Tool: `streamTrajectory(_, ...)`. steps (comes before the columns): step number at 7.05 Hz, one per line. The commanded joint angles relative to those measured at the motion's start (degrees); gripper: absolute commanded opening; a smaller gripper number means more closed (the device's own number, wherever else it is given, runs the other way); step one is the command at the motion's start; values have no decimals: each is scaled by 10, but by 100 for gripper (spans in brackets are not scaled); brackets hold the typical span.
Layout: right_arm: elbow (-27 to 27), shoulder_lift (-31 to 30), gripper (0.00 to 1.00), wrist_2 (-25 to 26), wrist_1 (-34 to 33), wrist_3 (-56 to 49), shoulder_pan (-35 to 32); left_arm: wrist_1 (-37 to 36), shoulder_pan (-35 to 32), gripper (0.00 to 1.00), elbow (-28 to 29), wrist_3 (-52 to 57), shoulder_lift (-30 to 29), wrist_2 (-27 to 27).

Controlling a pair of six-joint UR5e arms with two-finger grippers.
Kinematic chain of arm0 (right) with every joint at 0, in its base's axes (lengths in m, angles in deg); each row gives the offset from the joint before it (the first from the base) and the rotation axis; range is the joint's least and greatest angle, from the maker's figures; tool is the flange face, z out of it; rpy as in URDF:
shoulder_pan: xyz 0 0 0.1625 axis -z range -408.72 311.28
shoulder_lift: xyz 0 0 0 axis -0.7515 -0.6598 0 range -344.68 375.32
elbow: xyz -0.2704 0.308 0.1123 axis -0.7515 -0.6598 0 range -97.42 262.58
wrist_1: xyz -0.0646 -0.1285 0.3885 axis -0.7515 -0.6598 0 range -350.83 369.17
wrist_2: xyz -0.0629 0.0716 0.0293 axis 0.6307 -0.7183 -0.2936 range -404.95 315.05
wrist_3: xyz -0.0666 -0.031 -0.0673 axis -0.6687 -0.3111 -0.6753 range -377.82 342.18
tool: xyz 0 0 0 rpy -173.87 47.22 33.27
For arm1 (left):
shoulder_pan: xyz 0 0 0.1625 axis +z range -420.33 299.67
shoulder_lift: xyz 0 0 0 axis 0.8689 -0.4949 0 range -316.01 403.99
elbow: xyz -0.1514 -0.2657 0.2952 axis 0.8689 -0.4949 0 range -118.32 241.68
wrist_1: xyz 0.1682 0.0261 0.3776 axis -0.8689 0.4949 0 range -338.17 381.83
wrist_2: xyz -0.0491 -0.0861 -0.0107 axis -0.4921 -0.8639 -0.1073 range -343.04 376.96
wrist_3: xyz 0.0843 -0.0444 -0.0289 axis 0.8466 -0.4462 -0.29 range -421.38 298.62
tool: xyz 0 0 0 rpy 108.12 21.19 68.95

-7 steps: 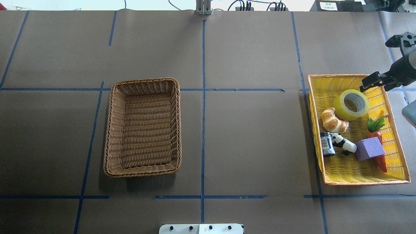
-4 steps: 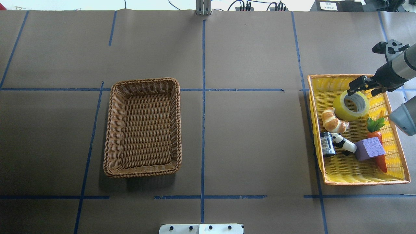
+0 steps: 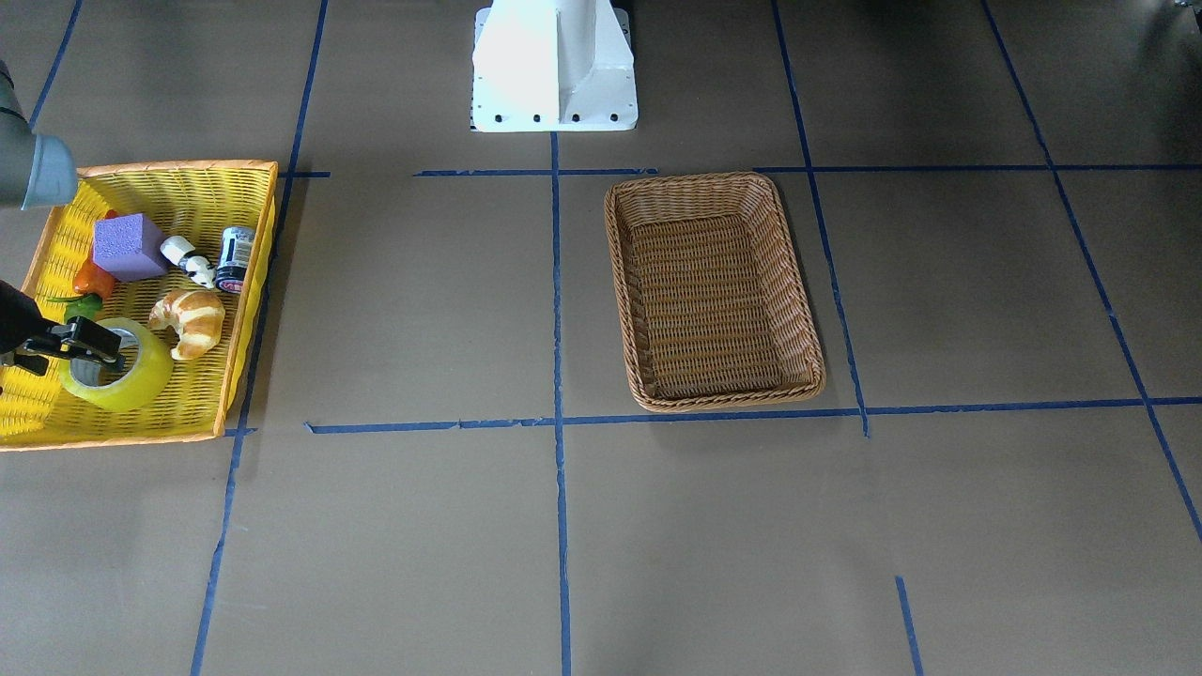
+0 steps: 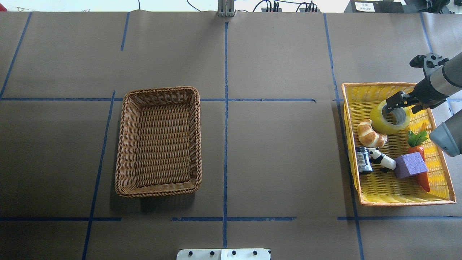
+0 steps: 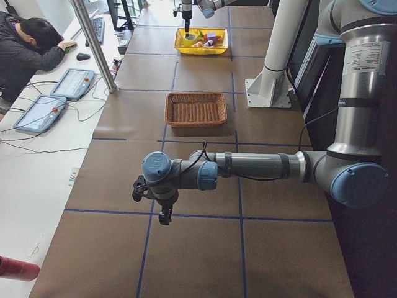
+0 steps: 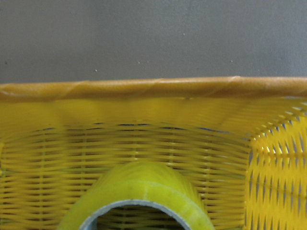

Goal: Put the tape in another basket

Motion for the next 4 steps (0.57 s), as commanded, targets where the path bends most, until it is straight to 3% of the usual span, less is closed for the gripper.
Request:
streamTrajectory(1,-12,-5,100,10,0,0,10,0,0,100,1,1,0,0)
streamTrajectory(2,-12,-8,95,8,0,0,10,0,0,100,0,0,0,0)
streamTrajectory(3,-10,-9,62,7,0,0,10,-1,0,100,0,1,0,0)
streamTrajectory(4,-7,-10,23,6,1,-7,9,0,0,100,0,0,0,0)
